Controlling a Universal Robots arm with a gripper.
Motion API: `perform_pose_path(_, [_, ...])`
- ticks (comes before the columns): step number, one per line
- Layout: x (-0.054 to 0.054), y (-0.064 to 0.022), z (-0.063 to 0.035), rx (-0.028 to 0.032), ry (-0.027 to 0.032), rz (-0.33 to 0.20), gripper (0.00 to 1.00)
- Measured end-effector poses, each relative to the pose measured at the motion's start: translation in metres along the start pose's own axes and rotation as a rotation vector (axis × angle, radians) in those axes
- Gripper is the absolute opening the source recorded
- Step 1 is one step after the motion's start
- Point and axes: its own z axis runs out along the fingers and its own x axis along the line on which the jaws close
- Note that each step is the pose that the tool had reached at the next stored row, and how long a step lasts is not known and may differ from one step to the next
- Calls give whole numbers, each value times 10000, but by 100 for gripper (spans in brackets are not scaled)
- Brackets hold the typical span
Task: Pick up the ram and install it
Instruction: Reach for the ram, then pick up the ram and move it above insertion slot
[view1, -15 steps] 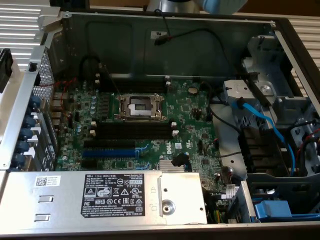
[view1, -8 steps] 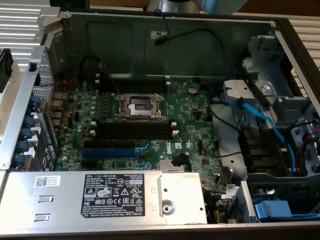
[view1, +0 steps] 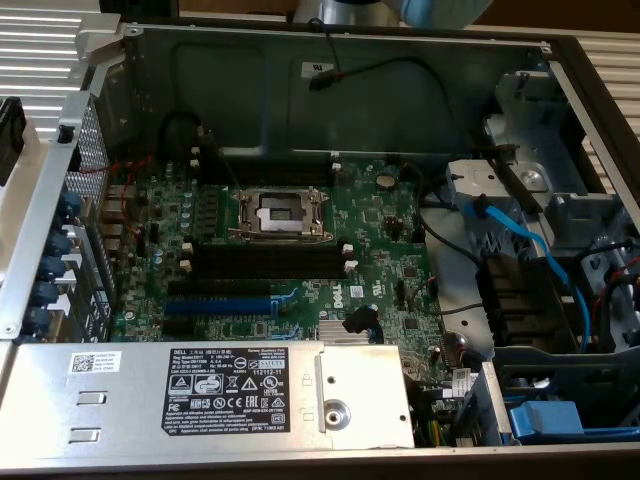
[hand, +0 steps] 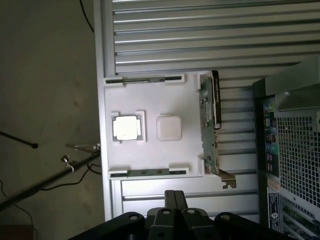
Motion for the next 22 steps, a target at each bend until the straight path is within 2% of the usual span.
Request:
perform_pose_path(7, [223,-9,2,0,-1,0,10])
perform_pose_path(10, [284,-2,3,0,0,0,10])
perform_pose_path(22, [294,-3,3,0,-1,0,10])
